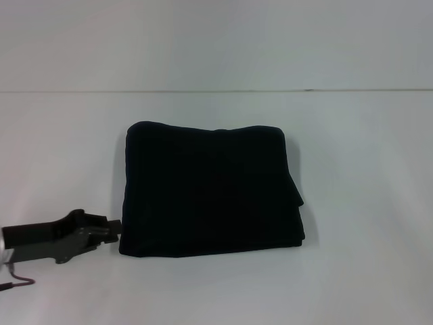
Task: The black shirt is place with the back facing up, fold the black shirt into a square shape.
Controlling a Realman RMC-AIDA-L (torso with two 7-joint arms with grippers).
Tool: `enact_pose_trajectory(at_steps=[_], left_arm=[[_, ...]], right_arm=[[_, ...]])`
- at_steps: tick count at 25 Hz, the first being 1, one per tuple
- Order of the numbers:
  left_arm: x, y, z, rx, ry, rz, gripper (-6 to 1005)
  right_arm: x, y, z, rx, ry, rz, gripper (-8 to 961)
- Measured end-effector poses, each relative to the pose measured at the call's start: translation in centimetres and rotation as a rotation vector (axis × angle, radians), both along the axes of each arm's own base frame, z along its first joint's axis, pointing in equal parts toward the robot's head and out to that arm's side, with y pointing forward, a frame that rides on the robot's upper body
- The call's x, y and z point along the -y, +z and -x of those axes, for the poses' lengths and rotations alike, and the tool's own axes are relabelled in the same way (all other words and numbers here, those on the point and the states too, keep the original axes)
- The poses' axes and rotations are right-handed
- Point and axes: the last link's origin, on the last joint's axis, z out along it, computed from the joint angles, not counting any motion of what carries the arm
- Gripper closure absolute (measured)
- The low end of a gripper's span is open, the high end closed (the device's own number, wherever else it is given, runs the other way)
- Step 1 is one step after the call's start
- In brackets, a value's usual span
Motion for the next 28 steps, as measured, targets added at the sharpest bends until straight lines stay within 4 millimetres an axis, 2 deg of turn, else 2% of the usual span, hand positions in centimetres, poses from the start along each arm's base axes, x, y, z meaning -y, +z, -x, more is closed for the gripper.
enact_pose_trajectory(at_steps=[4, 7, 10, 14, 18, 21, 28], left_arm=[[0.5, 1.8, 0.1, 0.017, -0.014, 0.003, 808], [0.7, 2.3, -1.0, 0.110, -0.056, -0.029, 747], [0.3, 0.1, -3.6, 0.217, -0.127, 0.027, 687], [-0.5, -2.7, -5.5, 0.206, -0.165, 0.128, 583], [-1.2, -3.6, -5.3, 0.162, -0.129, 0.109, 410], [-1.3, -3.6, -5.1, 0.160, -0.112, 0.087, 373], [-1.6, -4.2, -4.2, 0.101, -0.081, 0.086, 370]], right_arm=[[-0.1, 0.0, 0.0, 0.003, -0.001, 0.001, 102], [-0.1, 0.0, 0.0, 0.003, 0.001, 0.002, 102], [-0.1, 0.0, 0.0, 0.005, -0.004, 0.002, 102], [-0.2, -0.1, 0.0, 0.005, -0.005, 0.005, 102], [0.0, -0.1, -0.2, 0.004, -0.009, 0.005, 102], [0.2, -0.1, -0.3, 0.003, -0.013, 0.006, 102], [0.3, -0.3, -0.3, -0.003, -0.014, 0.012, 102]])
